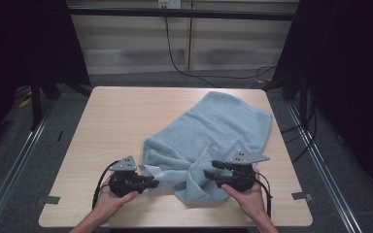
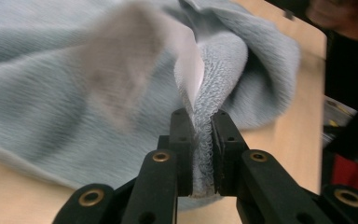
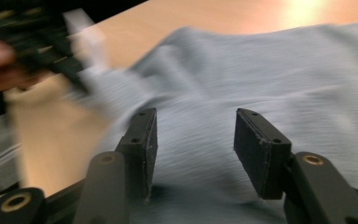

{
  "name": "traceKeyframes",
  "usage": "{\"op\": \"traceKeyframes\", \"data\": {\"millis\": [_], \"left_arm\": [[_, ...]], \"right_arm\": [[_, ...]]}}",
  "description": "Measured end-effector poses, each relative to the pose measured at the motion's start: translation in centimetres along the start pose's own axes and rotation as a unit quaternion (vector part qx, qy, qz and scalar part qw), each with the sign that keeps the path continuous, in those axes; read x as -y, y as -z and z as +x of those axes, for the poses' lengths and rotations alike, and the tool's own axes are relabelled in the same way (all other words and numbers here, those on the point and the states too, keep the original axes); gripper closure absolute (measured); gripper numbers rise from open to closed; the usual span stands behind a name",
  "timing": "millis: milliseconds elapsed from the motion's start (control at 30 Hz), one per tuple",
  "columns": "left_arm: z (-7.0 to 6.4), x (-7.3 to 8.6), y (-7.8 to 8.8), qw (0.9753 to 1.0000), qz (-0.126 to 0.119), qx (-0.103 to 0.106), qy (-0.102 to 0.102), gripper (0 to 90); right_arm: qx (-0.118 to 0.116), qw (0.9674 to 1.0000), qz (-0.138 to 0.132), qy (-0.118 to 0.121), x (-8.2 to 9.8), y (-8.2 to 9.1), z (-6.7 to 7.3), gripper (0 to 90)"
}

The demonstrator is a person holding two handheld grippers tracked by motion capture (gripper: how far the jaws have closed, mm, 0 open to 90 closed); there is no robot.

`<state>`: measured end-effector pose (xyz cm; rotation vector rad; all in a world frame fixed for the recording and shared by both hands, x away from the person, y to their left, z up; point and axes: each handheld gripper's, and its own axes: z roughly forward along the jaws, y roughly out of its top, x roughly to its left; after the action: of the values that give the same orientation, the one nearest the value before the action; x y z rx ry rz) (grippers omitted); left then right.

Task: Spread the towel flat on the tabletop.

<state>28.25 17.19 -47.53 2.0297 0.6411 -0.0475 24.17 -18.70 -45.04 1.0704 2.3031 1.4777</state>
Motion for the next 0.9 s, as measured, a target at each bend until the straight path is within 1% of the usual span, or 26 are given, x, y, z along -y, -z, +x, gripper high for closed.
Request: {"op": "traceKeyframes", "data": {"millis": [33, 100, 167, 200, 233, 267, 300, 333, 367, 400, 433, 500, 600, 700, 733, 767, 833, 867, 900], "left_arm": [[0.3, -0.2, 0.0, 1.0, -0.001, -0.006, 0.0, 81.1], [0.9, -0.3, -0.2, 0.9999, 0.0, -0.013, 0.008, 81.0], [1.4, -0.3, -0.5, 0.9997, 0.002, -0.021, 0.014, 81.0], [1.6, -0.3, -0.6, 0.9995, 0.003, -0.024, 0.019, 81.0], [1.6, -0.3, -0.6, 0.9995, 0.003, -0.024, 0.019, 81.0], [1.8, -0.3, -0.6, 0.9996, 0.005, -0.023, 0.018, 81.0], [2.0, -0.3, -0.3, 0.9994, 0.001, -0.028, 0.02, 81.0], [2.1, -0.3, -0.1, 0.9993, -0.003, -0.029, 0.022, 81.1], [2.1, -0.3, -0.1, 0.9993, -0.003, -0.029, 0.022, 81.2], [2.4, -0.4, 0.7, 0.9989, -0.014, -0.036, 0.027, 81.2], [2.7, -0.4, 1.2, 0.9985, -0.02, -0.038, 0.033, 81.2], [3.2, -0.3, 2.1, 0.9975, -0.031, -0.05, 0.04, 81.2], [3.8, 0.0, 3.0, 0.9964, -0.039, -0.054, 0.053, 81.3], [4.0, 0.3, 3.3, 0.996, -0.037, -0.058, 0.058, 81.3], [4.1, 0.7, 3.5, 0.9959, -0.032, -0.061, 0.059, 81.3], [4.1, 0.9, 3.7, 0.9959, -0.028, -0.063, 0.059, 81.4], [4.2, 1.2, 4.1, 0.9956, -0.028, -0.066, 0.061, 81.4], [4.2, 1.2, 4.1, 0.9956, -0.028, -0.066, 0.061, 81.3], [4.2, 1.4, 4.2, 0.9954, -0.027, -0.068, 0.062, 81.3]], "right_arm": [[-0.015, 0.9999, 0.005, 0.004, 0.1, -0.4, 0.4, 47.9], [-0.033, 0.9993, 0.016, 0.011, 0.0, -1.3, 1.3, 44.8], [-0.052, 0.9982, 0.024, 0.02, -0.1, -2.4, 1.9, 44.2], [-0.059, 0.9976, 0.029, 0.021, -0.2, -3.0, 2.1, 44.3], [-0.061, 0.9972, 0.037, 0.024, -0.2, -3.5, 2.2, 45.3], [-0.055, 0.997, 0.046, 0.029, -0.2, -4.0, 2.3, 53.7], [-0.045, 0.9969, 0.053, 0.038, -0.2, -4.3, 2.3, 71.3], [-0.031, 0.9968, 0.056, 0.047, -0.1, -4.4, 2.3, 78.6], [-0.031, 0.9968, 0.056, 0.047, -0.1, -4.4, 2.3, 78.6], [-0.021, 0.9976, 0.052, 0.04, 0.0, -4.0, 1.8, 89.0], [-0.013, 0.9982, 0.048, 0.034, 0.0, -3.5, 1.5, 89.2], [0.003, 0.9987, 0.042, 0.027, 0.3, -2.1, 0.7, 89.4], [0.031, 0.9985, 0.044, 0.01, 1.6, 0.2, -0.6, 89.6], [0.052, 0.997, 0.057, -0.01, 3.3, 2.1, -1.5, 89.6], [0.056, 0.9965, 0.061, -0.015, 3.8, 2.6, -1.7, 89.7], [0.063, 0.9959, 0.063, -0.019, 4.2, 3.1, -1.8, 89.7], [0.071, 0.9949, 0.067, -0.028, 4.8, 3.9, -1.9, 89.7], [0.071, 0.9949, 0.067, -0.028, 4.8, 3.9, -1.9, 89.7], [0.077, 0.9942, 0.068, -0.03, 5.1, 4.3, -2.0, 89.6]]}}
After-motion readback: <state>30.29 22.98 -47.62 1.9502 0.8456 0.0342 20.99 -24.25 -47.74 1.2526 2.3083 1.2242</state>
